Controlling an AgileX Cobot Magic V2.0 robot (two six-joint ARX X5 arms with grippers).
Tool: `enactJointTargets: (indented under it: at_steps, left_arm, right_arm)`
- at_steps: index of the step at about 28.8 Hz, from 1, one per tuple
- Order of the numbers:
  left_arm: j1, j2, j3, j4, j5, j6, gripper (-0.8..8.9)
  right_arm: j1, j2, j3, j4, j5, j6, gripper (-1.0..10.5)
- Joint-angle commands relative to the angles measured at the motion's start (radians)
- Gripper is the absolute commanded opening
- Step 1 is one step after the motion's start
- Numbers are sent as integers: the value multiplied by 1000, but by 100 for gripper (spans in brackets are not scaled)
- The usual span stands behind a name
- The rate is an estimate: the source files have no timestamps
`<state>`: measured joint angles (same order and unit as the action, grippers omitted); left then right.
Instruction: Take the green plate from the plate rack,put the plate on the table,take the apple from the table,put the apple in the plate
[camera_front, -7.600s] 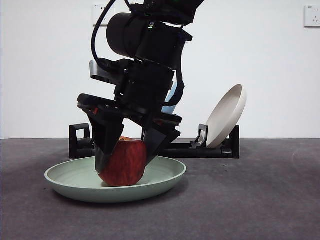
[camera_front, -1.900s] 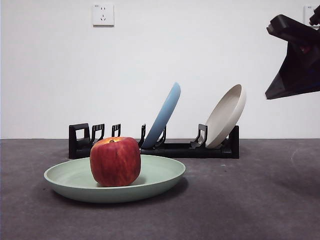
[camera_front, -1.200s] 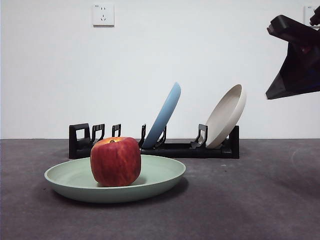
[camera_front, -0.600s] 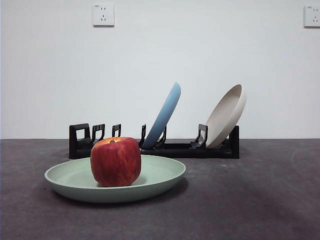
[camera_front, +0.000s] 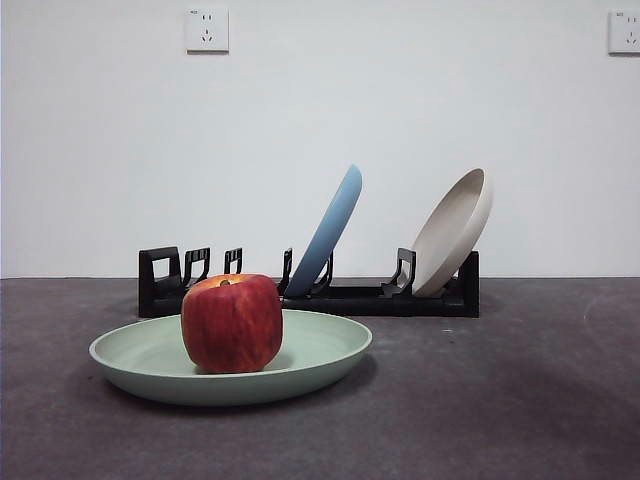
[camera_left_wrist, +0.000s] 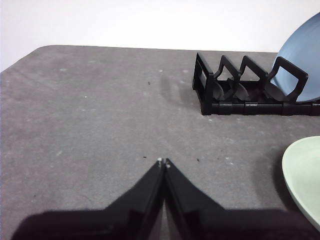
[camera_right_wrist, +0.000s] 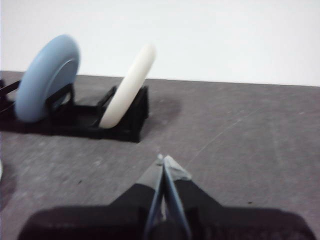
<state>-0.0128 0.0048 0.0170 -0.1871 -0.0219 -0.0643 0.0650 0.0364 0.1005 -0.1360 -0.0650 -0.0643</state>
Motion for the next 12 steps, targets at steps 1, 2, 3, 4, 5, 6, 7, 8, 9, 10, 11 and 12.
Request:
enactJointTargets:
  at_steps: [1, 2, 3, 4, 5, 6, 7, 8, 9, 10, 11, 12]
  left_arm:
    - [4, -1, -13, 3, 1, -4, -1]
    - [4, -1, -13, 3, 1, -4, -1]
    - [4, -1, -13, 3, 1, -4, -1]
    - [4, -1, -13, 3, 1, -4, -1]
    - [4, -1, -13, 3, 1, -4, -1]
    - [4, -1, -13, 3, 1, -4, -1]
    - [4, -1, -13, 3, 1, -4, -1]
    - [4, -1, -13, 3, 1, -4, -1]
    - [4, -1, -13, 3, 1, -4, -1]
    - [4, -1, -13, 3, 1, -4, -1]
    - [4, -1, -13, 3, 1, -4, -1]
    - [4, -1, -13, 3, 1, -4, -1]
  right_arm:
    - [0, -27, -39, 13, -11, 3, -16]
    - [0, -37, -53, 13, -11, 3, -16]
    - [0, -35, -64, 16, -11, 4, -16]
    - [0, -35, -73, 15, -11, 6, -16]
    - [0, -35, -83, 16, -11, 8, -16]
    - [0, -35, -93, 16, -12, 12, -16]
    - [0, -35, -95, 2, -13, 16, -16]
    - [0, -35, -95, -8, -13, 19, -16]
    - [0, -35, -95, -11, -13, 18, -16]
    - [0, -35, -95, -11, -13, 18, -16]
    - [0, -35, -95, -14, -11, 17, -16]
    - [0, -35, -95, -22, -10, 17, -16]
